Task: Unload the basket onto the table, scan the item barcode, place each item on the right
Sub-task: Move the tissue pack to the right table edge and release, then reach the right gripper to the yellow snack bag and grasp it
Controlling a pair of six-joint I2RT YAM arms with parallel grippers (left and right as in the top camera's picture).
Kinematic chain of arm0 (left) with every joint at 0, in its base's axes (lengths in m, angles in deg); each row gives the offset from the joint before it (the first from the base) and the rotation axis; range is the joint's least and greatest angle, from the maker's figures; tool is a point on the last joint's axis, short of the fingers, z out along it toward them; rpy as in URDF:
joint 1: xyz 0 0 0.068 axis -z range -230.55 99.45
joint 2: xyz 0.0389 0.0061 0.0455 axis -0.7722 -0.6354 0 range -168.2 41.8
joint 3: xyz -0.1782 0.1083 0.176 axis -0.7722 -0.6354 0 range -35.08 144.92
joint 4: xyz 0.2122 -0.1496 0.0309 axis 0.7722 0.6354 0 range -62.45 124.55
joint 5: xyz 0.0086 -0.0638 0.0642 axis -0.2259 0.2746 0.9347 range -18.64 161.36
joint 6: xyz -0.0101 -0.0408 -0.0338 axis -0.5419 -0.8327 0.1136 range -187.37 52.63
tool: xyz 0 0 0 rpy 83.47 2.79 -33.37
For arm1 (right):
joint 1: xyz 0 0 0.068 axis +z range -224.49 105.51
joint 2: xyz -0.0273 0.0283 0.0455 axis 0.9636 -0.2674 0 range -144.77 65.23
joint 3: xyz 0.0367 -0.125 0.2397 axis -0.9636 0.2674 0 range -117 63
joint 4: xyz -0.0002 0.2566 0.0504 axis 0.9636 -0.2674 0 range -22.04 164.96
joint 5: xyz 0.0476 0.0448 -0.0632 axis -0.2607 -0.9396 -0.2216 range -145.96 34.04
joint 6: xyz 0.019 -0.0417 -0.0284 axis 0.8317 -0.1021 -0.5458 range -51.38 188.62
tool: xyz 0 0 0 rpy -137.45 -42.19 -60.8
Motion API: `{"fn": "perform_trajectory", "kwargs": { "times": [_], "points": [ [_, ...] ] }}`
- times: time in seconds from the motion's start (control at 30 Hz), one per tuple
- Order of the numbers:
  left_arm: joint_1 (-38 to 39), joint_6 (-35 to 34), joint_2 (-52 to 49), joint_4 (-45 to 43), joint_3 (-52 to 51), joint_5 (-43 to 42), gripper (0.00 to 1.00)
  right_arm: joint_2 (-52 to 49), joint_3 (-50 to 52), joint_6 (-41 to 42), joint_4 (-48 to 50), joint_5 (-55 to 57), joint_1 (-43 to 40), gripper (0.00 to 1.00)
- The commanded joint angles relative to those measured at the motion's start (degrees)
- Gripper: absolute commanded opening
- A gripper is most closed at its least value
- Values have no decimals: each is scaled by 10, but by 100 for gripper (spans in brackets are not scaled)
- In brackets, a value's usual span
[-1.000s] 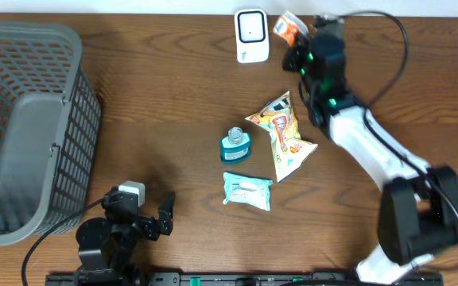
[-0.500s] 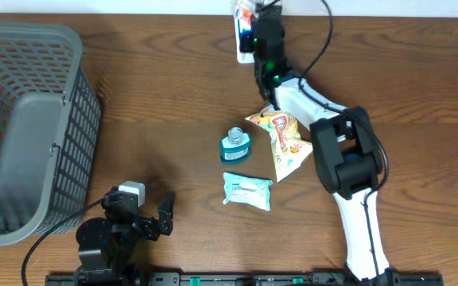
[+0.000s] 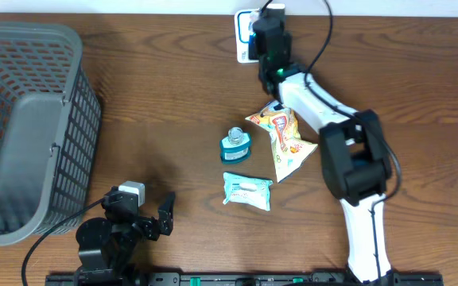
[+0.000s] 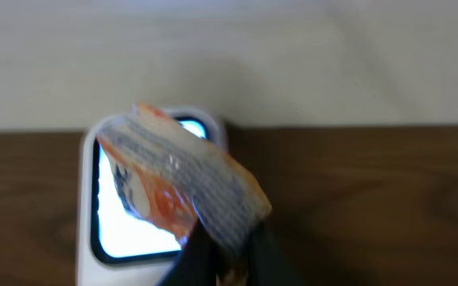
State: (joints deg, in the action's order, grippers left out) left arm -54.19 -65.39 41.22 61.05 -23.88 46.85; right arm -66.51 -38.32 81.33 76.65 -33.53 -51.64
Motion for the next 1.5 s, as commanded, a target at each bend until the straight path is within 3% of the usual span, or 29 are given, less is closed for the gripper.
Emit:
{"fn": "perform_trajectory", "kwargs": {
  "times": [0.0,0.1,0.27,0.53,0.8,0.83,0.97,1.0,1.1,1.17,1.3,1.47],
  "points": [
    [2,8,3,-1,2,1,98,118,-7,-8,-85,67,-33,1],
    [2,8,3,-1,2,1,98,174,-7,-8,-166,116,-64,1],
    [2,8,3,-1,2,1,98,221,-6,-8,-300,219,-188,1],
    [2,8,3,-1,2,1,98,117,3,-3,-382,203,-392,1],
    [2,8,3,-1,2,1,98,19,3,1,-413,139,-516,1],
    [2,8,3,-1,2,1,98,23,3,4,-413,139,-524,4],
    [2,8,3,-1,2,1,98,72,3,19,-414,88,-552,65],
    [2,8,3,-1,2,1,98,102,3,30,-418,47,-559,99],
    [2,8,3,-1,2,1,98,168,3,42,-424,-88,-570,99],
    [2,8,3,-1,2,1,98,230,3,64,-439,-235,-570,99],
    [2,8,3,-1,2,1,98,299,3,88,-470,-394,-556,99],
    [2,8,3,-1,2,1,98,380,3,91,-514,-472,-510,99]
  ]
}}
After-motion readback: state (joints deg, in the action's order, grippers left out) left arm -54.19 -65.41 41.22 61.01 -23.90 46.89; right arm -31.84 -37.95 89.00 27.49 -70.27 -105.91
